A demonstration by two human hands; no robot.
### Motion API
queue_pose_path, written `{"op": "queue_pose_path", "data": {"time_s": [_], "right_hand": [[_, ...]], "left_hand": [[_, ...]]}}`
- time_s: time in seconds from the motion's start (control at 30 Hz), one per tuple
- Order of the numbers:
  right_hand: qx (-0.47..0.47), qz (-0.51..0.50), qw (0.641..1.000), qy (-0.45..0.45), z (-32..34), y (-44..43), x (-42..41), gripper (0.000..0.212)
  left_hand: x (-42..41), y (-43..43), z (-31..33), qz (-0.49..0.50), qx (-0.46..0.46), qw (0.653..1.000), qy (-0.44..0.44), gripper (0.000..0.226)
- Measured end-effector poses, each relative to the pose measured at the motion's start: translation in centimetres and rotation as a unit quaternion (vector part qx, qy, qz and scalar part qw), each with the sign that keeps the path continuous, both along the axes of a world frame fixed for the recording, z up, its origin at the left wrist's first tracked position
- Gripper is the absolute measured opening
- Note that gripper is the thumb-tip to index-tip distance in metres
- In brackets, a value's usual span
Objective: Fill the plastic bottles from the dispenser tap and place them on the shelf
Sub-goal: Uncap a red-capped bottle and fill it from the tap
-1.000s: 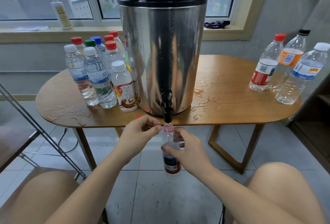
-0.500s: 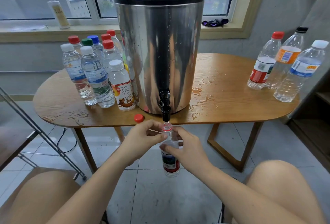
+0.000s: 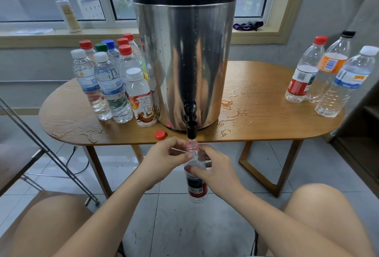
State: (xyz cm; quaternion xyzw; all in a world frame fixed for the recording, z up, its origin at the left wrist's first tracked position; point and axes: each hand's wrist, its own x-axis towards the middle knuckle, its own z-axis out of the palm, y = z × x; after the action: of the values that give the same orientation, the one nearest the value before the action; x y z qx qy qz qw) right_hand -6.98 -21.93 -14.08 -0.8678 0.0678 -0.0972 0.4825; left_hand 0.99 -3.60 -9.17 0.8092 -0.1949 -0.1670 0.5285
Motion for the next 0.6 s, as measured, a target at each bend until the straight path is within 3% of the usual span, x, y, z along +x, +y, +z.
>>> {"op": "queue_pose_path", "data": {"time_s": [0.6], "right_hand": [[-0.007,0.002,1.0,-0.003,0.32,-0.11,-0.1,0.059]], "left_hand": [[0.25,-0.09,-0.23,0.003,-0.008,1.0,0.021,0.017]]}}
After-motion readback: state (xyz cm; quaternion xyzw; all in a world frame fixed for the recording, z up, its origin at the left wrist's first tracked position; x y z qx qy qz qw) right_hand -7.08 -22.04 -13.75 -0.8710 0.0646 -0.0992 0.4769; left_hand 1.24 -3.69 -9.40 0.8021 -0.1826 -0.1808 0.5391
